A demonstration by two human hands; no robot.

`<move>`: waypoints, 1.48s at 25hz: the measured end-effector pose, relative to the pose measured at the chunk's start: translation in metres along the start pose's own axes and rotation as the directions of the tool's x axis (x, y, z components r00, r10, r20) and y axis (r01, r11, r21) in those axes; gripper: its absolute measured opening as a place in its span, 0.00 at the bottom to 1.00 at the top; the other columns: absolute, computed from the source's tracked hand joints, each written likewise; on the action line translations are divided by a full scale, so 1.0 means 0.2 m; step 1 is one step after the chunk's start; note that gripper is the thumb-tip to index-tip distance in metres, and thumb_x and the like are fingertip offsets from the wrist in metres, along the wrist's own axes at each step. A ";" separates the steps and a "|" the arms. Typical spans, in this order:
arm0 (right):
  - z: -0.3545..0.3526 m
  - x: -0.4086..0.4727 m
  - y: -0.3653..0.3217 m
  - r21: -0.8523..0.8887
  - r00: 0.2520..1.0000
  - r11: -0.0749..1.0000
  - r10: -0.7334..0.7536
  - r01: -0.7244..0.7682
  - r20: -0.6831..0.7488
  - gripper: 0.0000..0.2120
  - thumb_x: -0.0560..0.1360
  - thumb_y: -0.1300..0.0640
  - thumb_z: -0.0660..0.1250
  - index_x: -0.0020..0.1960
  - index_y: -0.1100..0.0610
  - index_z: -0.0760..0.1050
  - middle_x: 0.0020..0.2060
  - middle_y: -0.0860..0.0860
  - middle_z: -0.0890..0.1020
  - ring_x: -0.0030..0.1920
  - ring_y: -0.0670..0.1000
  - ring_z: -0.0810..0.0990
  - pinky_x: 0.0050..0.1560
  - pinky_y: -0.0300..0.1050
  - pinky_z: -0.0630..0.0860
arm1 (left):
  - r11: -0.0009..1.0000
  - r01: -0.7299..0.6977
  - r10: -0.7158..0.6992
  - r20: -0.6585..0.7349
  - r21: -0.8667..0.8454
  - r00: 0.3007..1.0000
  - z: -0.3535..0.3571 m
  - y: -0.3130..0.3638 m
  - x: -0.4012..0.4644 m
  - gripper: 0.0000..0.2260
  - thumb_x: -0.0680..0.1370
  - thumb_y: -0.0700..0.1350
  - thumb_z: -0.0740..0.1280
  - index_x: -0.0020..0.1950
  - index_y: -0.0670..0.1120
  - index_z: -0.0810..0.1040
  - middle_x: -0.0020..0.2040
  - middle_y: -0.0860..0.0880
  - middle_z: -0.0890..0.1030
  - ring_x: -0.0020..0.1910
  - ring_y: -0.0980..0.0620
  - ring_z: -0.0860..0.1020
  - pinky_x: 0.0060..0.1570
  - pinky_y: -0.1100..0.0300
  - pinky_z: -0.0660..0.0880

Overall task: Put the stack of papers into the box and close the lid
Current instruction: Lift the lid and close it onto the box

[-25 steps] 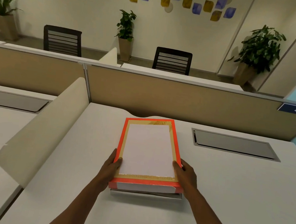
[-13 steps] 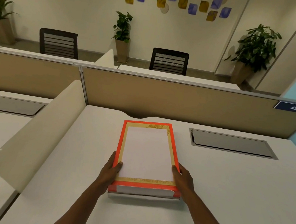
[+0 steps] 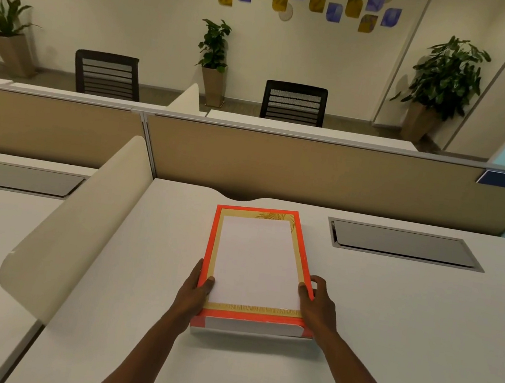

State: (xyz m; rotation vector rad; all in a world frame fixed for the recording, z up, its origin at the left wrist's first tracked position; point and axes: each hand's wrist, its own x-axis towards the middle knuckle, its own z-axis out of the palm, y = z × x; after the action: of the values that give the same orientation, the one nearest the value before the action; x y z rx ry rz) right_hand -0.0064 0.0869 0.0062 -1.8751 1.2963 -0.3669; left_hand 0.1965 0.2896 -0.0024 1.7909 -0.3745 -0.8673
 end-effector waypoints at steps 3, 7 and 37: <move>0.00 -0.01 0.02 -0.017 1.000 1.000 0.000 0.000 -0.004 0.18 0.82 0.45 0.59 0.68 0.52 0.66 0.52 0.55 0.81 0.38 0.49 0.79 0.36 0.41 0.76 | 1.000 -0.001 0.000 0.018 0.028 1.000 0.00 0.00 -0.02 0.29 0.83 0.55 0.60 0.81 0.56 0.53 0.76 0.49 0.69 0.69 0.43 0.75 0.67 0.41 0.76; 0.00 -0.03 0.03 -0.039 1.000 0.999 -0.008 0.008 -0.020 0.20 0.82 0.45 0.59 0.71 0.52 0.67 0.52 0.53 0.81 0.38 0.49 0.79 0.40 0.43 0.79 | 1.000 -0.014 0.013 0.025 0.024 1.000 0.01 0.00 -0.03 0.30 0.82 0.56 0.60 0.82 0.55 0.52 0.77 0.50 0.68 0.70 0.42 0.74 0.68 0.41 0.75; 0.14 -0.15 0.16 -0.496 0.953 0.817 -0.286 0.295 0.096 0.32 0.82 0.41 0.51 0.81 0.52 0.46 0.81 0.51 0.51 0.78 0.54 0.59 0.72 0.53 0.68 | 0.618 -0.278 0.405 0.006 0.736 0.914 0.11 -0.17 -0.02 0.34 0.83 0.59 0.54 0.83 0.49 0.41 0.83 0.52 0.41 0.82 0.52 0.46 0.74 0.55 0.63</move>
State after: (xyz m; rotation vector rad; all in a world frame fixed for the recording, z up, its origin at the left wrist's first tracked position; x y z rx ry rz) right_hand -0.0218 0.1206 -0.0288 -2.5327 1.1644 -0.1688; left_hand 0.1730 0.2918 -0.0358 2.3816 -1.0387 -0.2768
